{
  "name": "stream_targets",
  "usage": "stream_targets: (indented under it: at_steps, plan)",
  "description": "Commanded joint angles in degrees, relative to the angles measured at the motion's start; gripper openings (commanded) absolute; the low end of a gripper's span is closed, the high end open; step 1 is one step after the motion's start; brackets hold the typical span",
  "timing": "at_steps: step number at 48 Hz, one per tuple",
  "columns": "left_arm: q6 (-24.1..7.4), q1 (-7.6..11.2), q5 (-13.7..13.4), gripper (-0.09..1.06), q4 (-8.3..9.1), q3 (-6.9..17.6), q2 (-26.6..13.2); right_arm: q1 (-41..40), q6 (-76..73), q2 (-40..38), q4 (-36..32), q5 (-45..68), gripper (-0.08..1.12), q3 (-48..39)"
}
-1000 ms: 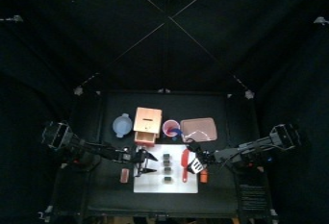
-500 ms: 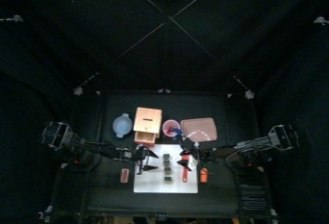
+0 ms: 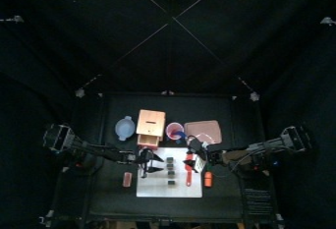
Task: Place sushi on board then cut the sushi with the knife then place the pieces on the plate
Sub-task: Place the 4 sushi pieces on the plate
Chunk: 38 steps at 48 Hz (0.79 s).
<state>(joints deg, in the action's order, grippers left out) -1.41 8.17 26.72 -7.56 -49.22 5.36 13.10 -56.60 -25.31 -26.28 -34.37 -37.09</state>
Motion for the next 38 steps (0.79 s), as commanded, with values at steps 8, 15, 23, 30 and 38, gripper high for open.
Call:
stream_targets:
  at_steps: [8, 15, 23, 30, 38]
  plan:
    - [-0.1, -0.26, 0.6, 0.80, 0.00, 1.6, -0.1, -3.7, 21.8, -0.3, 17.7, -3.5, 0.86, 2.2]
    - [-0.1, -0.26, 0.6, 0.80, 0.09, 1.6, 0.4, -7.8, 34.0, 4.1, 22.7, 1.5, 0.86, 2.7]
    - [-0.2, -0.44, 1.0, 0.80, 0.00, 0.8, 2.0, -10.5, 40.0, 8.9, 24.6, 7.7, 0.86, 3.0]
    - [-0.1, -1.32, 3.8, 0.80, 0.00, -2.1, 4.0, -11.9, 40.5, 13.1, 23.7, 9.6, 0.86, 3.6]
    - [0.0, -1.93, 8.5, 0.80, -0.70, -6.0, 6.3, -12.2, 39.8, 18.6, 21.1, 11.5, 0.86, 5.4]
